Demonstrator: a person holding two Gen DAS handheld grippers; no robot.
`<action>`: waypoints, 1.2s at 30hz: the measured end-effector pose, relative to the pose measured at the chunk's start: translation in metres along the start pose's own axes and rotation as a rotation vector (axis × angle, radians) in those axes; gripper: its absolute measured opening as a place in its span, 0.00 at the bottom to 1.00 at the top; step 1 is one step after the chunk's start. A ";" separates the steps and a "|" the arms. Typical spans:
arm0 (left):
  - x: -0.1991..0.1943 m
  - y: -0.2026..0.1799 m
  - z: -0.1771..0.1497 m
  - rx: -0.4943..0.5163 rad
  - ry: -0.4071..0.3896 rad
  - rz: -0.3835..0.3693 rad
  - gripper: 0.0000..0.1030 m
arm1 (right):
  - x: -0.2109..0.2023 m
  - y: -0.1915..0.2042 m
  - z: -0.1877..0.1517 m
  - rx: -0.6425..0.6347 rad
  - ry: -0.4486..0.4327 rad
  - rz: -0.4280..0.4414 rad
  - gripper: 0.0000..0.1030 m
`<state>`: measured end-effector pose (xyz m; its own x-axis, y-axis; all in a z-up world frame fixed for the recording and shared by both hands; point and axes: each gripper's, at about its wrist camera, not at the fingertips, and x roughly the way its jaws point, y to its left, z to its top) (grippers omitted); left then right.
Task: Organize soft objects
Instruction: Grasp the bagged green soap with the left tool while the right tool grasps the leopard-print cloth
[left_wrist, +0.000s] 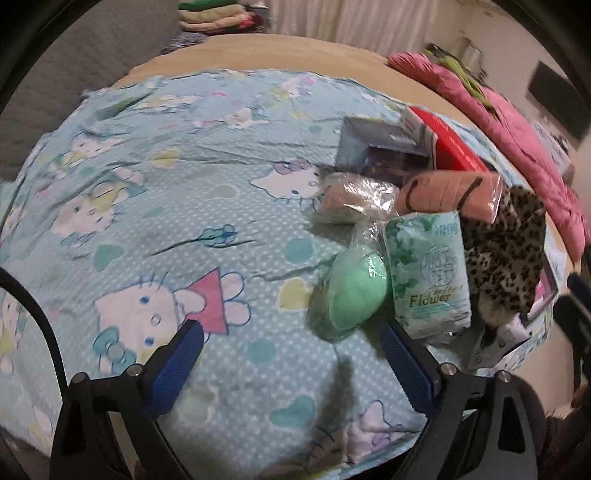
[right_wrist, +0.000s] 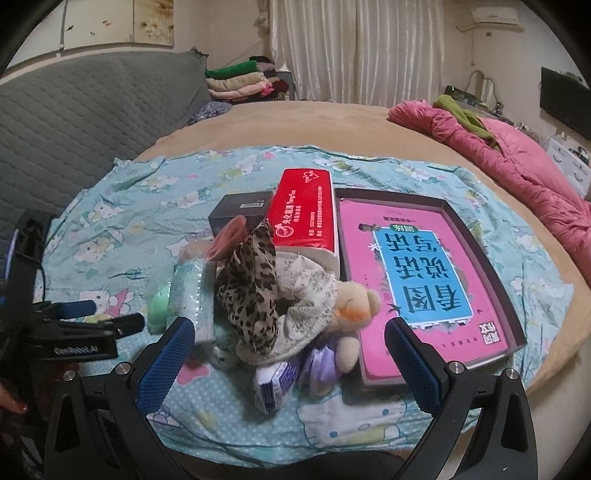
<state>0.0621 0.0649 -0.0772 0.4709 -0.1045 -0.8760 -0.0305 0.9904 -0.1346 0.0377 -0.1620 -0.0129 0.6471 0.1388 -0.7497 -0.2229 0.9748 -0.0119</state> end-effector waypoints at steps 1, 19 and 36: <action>0.003 -0.001 0.002 0.007 0.000 -0.015 0.88 | 0.003 0.000 0.002 0.003 0.003 0.005 1.00; 0.029 -0.006 0.021 0.046 0.025 -0.182 0.67 | 0.047 0.021 0.024 -0.092 0.031 -0.017 0.29; 0.015 -0.005 0.020 -0.009 -0.012 -0.259 0.33 | 0.002 -0.005 0.026 -0.069 -0.085 0.058 0.08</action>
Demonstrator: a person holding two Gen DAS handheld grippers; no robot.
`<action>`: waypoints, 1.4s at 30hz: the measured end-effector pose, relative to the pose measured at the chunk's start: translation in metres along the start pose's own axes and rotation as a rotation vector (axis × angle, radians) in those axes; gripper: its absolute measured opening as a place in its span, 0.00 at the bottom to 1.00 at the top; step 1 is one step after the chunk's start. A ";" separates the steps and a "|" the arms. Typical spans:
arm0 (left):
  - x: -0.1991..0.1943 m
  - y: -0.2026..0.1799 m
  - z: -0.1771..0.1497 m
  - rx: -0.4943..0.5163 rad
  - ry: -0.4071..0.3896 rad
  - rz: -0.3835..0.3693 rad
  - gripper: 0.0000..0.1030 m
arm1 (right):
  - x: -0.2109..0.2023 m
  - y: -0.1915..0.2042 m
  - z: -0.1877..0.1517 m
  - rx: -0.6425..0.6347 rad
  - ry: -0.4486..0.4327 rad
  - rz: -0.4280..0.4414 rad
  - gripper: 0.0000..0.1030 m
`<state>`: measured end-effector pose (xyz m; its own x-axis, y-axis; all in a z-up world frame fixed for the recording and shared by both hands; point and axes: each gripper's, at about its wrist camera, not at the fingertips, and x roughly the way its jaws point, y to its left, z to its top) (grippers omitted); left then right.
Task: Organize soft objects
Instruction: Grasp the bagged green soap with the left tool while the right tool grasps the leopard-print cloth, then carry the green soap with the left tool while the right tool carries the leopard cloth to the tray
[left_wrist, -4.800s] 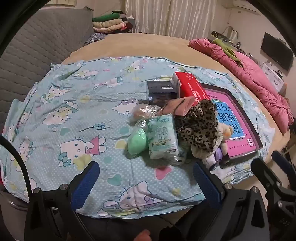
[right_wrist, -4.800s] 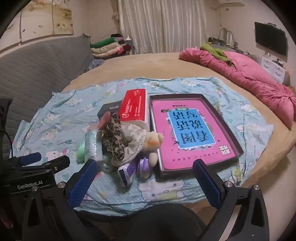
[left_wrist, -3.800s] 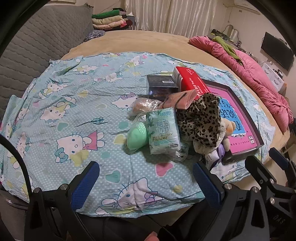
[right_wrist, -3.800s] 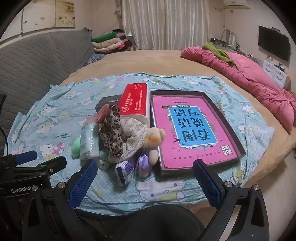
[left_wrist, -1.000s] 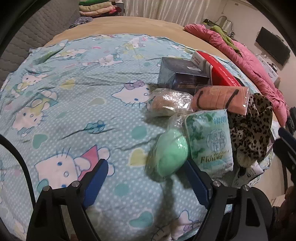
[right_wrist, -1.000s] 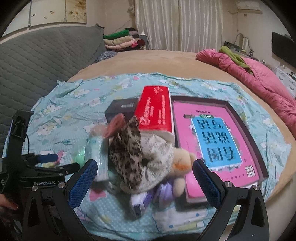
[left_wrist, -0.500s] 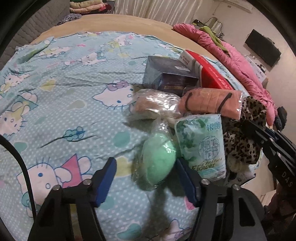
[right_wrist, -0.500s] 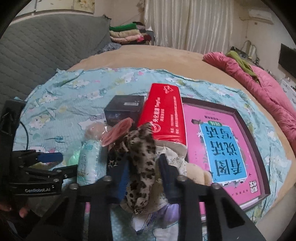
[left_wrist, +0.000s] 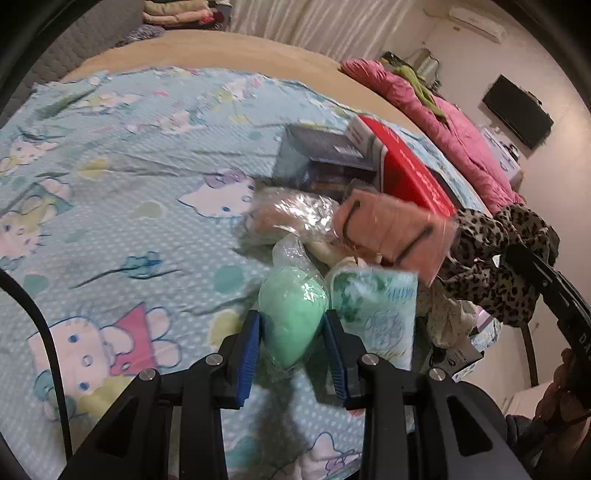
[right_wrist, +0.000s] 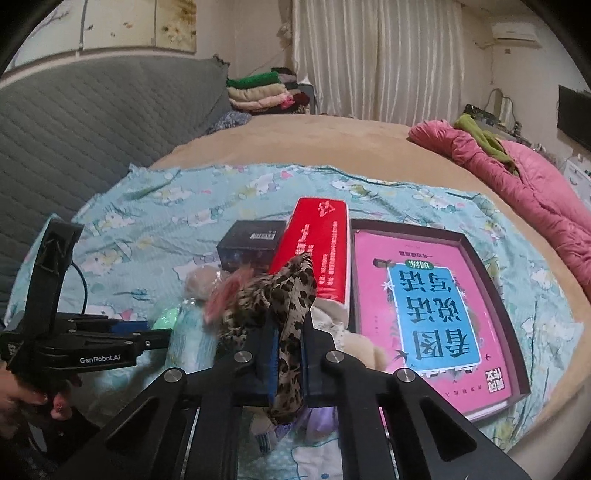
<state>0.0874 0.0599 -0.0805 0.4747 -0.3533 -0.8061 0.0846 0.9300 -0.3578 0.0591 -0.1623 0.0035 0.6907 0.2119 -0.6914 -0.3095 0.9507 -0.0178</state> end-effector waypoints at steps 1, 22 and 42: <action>-0.004 0.001 -0.001 -0.008 -0.005 -0.001 0.33 | -0.003 -0.001 0.001 0.000 -0.008 0.001 0.08; -0.072 -0.097 0.007 0.098 -0.132 0.020 0.34 | -0.062 -0.043 0.007 0.105 -0.142 -0.036 0.08; -0.015 -0.232 0.019 0.263 -0.049 -0.048 0.34 | -0.088 -0.139 -0.018 0.357 -0.202 -0.157 0.08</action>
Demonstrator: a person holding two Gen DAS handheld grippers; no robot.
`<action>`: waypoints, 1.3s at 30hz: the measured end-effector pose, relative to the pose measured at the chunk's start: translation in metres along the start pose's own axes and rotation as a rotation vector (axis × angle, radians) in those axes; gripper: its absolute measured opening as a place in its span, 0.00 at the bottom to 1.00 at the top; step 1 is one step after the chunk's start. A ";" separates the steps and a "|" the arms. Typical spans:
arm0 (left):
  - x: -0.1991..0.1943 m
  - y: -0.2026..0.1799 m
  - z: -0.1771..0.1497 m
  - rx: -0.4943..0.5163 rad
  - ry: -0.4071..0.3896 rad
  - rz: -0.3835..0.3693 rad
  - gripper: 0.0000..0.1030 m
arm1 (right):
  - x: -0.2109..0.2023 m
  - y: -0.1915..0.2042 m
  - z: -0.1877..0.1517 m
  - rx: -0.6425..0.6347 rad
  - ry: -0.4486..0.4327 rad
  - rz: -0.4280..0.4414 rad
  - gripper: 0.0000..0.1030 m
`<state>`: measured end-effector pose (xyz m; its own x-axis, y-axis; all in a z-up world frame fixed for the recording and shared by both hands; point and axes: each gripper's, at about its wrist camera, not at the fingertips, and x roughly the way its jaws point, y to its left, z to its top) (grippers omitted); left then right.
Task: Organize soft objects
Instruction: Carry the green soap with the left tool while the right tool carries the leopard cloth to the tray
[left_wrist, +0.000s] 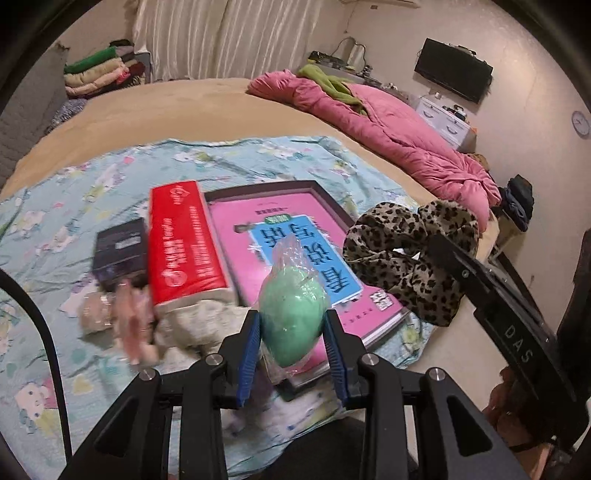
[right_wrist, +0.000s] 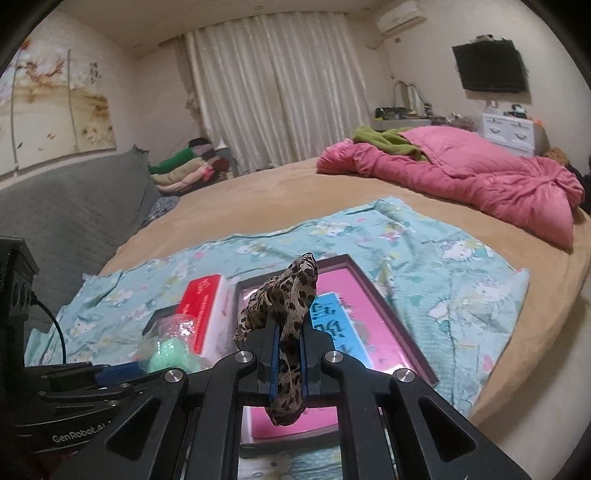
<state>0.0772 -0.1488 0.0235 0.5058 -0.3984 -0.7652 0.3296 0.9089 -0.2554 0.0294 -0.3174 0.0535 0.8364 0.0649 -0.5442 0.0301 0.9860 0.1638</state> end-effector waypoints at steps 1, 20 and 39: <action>0.004 -0.004 0.001 0.001 0.010 -0.004 0.34 | 0.001 -0.004 -0.001 0.010 0.001 -0.006 0.08; 0.092 -0.046 0.003 0.118 0.170 0.042 0.34 | 0.065 -0.067 -0.020 0.183 0.176 -0.004 0.08; 0.115 -0.046 -0.006 0.119 0.217 0.027 0.35 | 0.099 -0.086 -0.048 0.186 0.316 -0.105 0.15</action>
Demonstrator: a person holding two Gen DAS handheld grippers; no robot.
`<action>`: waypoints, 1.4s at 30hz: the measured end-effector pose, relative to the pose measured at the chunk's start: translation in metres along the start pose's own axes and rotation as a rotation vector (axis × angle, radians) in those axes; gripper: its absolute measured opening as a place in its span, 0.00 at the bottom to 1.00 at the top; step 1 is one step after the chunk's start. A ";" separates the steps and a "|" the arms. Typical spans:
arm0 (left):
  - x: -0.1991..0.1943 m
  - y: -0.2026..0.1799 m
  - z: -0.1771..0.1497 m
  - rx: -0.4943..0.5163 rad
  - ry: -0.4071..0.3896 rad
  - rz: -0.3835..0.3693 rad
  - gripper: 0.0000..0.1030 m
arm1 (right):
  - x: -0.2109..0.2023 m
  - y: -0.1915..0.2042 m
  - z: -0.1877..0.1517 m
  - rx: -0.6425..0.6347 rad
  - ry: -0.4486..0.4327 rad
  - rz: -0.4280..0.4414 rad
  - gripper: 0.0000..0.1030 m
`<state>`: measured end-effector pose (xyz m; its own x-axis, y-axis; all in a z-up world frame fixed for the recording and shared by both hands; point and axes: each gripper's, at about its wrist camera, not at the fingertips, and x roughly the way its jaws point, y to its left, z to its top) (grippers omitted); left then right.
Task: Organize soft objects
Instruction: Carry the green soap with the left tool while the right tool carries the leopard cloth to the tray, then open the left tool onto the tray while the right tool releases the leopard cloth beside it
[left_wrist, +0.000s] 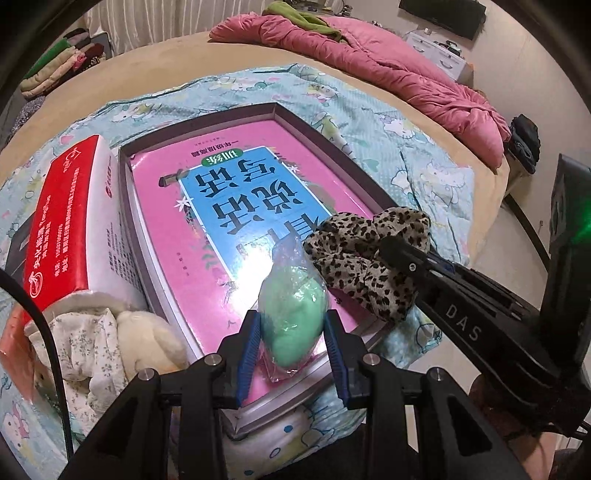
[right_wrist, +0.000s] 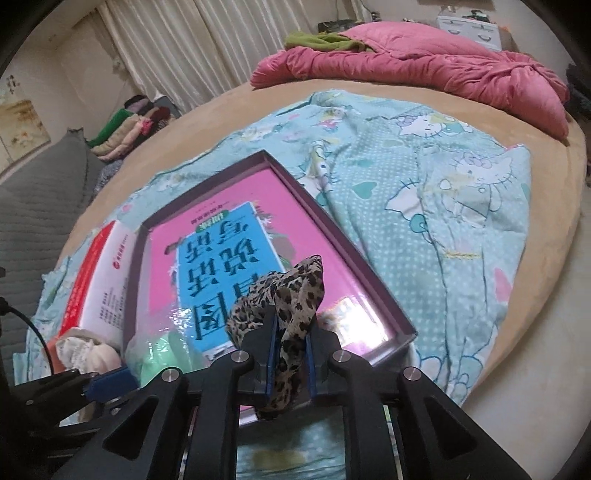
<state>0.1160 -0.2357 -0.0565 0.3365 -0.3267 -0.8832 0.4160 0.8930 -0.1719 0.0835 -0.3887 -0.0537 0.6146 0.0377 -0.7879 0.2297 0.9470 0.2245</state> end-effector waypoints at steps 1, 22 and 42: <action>0.000 0.000 -0.001 -0.001 0.000 -0.001 0.35 | 0.000 0.000 0.000 -0.003 0.000 -0.010 0.15; 0.002 0.002 -0.001 -0.009 0.001 0.025 0.48 | -0.029 -0.007 0.003 0.011 -0.116 -0.076 0.44; -0.051 0.005 -0.008 -0.007 -0.124 0.049 0.70 | -0.041 -0.004 0.001 -0.005 -0.153 -0.111 0.74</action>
<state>0.0944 -0.2124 -0.0159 0.4582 -0.3182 -0.8299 0.3912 0.9106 -0.1332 0.0581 -0.3943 -0.0221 0.6932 -0.1161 -0.7113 0.2993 0.9442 0.1375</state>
